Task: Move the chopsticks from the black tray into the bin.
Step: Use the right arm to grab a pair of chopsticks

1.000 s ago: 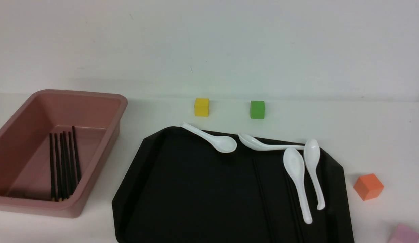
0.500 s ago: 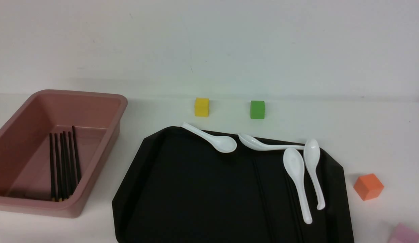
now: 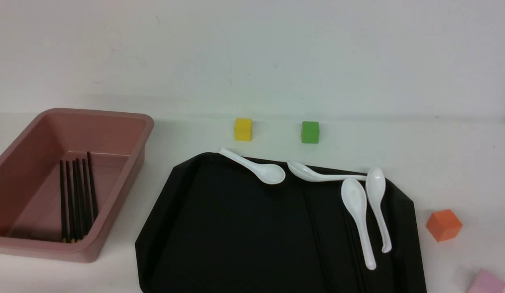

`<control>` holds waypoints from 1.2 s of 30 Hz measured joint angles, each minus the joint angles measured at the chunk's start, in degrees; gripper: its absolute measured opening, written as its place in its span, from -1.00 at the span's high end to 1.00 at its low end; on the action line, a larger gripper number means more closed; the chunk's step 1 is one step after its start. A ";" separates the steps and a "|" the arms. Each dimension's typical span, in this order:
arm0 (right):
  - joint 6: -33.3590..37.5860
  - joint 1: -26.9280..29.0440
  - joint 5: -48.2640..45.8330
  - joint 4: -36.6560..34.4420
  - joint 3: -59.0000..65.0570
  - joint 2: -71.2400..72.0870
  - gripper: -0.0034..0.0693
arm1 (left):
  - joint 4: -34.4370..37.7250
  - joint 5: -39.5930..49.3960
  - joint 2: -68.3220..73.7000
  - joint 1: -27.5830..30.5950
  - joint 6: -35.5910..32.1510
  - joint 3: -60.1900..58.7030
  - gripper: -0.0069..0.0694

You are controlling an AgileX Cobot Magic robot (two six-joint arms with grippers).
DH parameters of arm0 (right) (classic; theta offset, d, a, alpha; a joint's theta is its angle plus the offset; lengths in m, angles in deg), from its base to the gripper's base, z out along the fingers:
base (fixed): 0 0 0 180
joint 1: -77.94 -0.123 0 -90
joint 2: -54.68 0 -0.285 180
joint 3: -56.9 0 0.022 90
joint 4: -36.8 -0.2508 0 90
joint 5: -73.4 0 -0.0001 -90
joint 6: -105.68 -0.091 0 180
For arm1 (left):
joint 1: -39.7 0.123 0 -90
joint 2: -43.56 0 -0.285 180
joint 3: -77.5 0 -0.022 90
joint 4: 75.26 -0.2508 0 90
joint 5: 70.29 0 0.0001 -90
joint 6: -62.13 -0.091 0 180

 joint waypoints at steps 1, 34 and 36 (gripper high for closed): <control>0.25 0.00 -3.12 1.39 -1.92 -4.29 0.92 | 0.00 0.00 0.00 0.00 0.00 0.00 0.47; -12.64 -32.50 -15.38 15.55 -41.08 -86.42 0.49 | 0.00 0.00 0.00 0.00 0.00 0.00 0.46; -15.67 -32.69 -15.51 18.86 -42.17 -88.44 0.28 | 0.00 0.00 0.00 0.00 0.00 0.00 0.46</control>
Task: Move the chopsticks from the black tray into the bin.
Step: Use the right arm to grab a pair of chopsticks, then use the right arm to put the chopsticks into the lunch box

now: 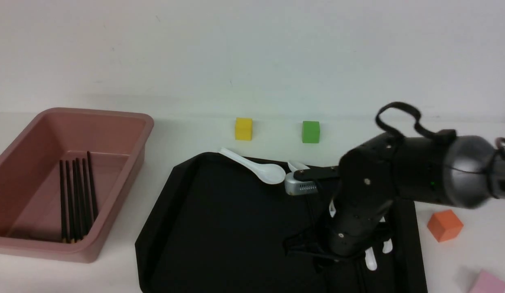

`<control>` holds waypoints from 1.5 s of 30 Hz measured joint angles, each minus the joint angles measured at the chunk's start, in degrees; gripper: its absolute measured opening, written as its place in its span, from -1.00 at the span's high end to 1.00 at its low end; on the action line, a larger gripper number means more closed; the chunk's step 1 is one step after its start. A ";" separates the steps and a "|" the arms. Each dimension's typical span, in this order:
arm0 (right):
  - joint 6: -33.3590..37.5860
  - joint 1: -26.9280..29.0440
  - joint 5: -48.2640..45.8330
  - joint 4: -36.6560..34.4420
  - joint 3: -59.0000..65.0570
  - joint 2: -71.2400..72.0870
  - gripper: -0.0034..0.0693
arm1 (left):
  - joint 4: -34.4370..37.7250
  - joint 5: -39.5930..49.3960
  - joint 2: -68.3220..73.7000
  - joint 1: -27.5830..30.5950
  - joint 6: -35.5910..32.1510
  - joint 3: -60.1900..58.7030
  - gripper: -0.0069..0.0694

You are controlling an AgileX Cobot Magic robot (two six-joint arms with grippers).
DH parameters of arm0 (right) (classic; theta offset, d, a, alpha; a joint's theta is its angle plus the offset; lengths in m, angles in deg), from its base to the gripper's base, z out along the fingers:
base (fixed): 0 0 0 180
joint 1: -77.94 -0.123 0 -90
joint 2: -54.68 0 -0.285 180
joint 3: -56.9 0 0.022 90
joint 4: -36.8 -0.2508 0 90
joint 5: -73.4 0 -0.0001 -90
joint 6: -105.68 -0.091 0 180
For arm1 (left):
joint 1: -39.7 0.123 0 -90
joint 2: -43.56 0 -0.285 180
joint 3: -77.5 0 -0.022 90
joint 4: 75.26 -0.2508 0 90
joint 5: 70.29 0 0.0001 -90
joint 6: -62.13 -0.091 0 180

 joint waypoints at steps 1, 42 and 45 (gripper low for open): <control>-0.50 0.00 0.00 0.68 -0.12 -0.69 0.22 | 0.00 0.00 0.00 0.00 0.00 0.00 0.46; 19.63 -0.66 -8.42 -26.65 -8.76 11.32 0.61 | 0.00 0.00 0.00 0.00 0.00 0.00 0.46; 28.91 -2.94 -4.83 -36.59 -18.55 6.00 0.61 | 0.00 0.00 0.00 0.00 0.00 0.00 0.46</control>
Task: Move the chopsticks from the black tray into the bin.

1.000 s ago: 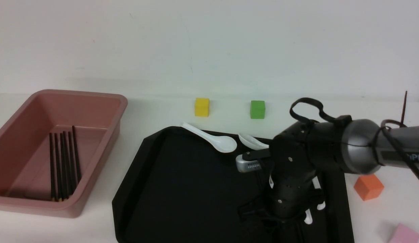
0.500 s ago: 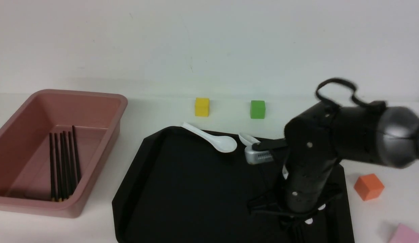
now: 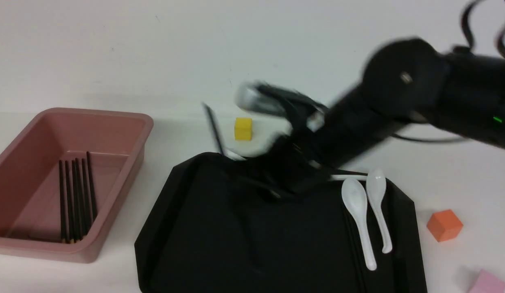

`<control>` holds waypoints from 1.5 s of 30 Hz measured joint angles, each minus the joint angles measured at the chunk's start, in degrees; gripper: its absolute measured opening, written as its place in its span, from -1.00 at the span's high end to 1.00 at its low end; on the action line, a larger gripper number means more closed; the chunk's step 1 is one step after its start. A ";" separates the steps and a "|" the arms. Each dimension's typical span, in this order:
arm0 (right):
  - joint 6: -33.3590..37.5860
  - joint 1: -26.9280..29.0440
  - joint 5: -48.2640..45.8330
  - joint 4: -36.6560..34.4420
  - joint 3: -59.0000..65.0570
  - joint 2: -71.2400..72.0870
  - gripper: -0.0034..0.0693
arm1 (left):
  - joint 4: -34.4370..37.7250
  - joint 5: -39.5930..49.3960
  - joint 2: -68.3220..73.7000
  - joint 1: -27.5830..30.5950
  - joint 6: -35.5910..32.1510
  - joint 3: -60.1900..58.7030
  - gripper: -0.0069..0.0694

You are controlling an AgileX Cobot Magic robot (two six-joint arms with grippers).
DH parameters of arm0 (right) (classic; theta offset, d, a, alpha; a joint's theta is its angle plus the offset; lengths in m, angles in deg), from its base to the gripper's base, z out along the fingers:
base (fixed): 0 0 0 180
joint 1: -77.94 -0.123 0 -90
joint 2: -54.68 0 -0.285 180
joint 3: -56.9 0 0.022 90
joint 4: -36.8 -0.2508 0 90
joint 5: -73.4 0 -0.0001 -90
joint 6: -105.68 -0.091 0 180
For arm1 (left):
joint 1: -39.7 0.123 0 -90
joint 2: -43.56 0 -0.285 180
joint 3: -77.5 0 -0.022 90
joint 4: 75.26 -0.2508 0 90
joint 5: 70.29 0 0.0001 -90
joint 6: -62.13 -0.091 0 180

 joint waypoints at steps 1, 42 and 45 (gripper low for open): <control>2.70 -1.03 1.52 -2.49 -3.53 -2.37 0.61 | 0.00 0.00 0.00 0.00 0.00 0.00 0.46; 6.44 -5.80 -24.15 26.16 -35.36 -0.54 0.91 | 0.00 0.00 0.00 0.00 0.00 0.00 0.43; 3.53 -5.67 -24.88 31.86 -34.24 6.65 0.91 | 0.00 0.00 0.00 0.00 0.00 0.00 0.43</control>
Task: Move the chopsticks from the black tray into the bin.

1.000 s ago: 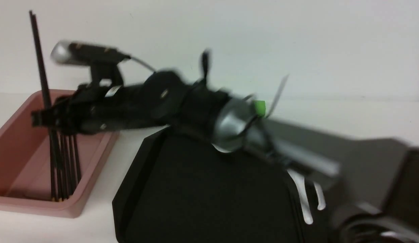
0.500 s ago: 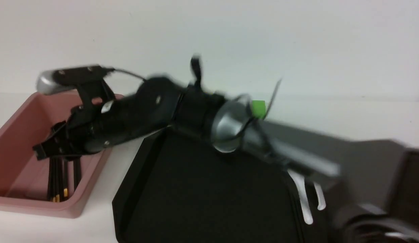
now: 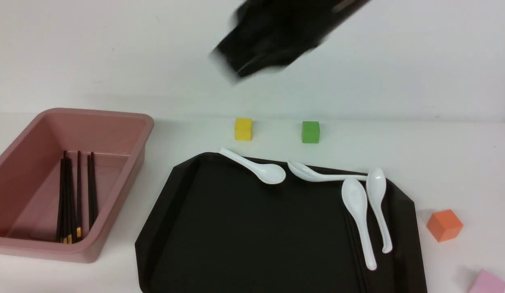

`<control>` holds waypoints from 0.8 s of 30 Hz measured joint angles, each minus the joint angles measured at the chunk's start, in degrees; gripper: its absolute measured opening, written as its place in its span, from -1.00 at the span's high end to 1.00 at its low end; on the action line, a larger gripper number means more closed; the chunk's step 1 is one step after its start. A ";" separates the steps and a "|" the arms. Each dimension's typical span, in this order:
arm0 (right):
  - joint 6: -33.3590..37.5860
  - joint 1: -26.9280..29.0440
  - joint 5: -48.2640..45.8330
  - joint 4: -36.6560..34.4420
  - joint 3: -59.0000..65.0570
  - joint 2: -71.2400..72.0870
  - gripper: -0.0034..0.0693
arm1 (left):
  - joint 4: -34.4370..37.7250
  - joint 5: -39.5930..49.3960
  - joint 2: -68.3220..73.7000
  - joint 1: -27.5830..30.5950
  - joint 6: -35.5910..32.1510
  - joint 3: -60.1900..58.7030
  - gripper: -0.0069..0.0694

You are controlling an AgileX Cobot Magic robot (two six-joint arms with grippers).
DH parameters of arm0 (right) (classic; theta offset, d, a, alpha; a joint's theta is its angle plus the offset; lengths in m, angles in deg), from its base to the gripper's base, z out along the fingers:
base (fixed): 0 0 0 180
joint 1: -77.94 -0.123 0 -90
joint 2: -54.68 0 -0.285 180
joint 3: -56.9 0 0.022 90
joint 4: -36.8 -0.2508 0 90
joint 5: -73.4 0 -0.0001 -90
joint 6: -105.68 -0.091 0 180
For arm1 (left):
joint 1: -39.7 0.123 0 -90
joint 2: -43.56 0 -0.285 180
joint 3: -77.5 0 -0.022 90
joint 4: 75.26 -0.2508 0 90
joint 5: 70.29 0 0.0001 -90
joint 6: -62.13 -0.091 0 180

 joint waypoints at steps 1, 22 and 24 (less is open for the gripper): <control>-0.54 0.00 0.00 1.15 0.48 1.92 0.91 | 0.00 0.00 0.00 0.00 0.00 0.00 0.43; -2.04 0.02 31.50 1.96 58.47 47.31 0.89 | 0.00 0.00 0.00 0.00 0.00 0.00 0.43; -2.10 0.02 36.59 1.96 61.77 48.73 0.89 | 0.00 0.00 0.00 0.00 0.00 0.00 0.43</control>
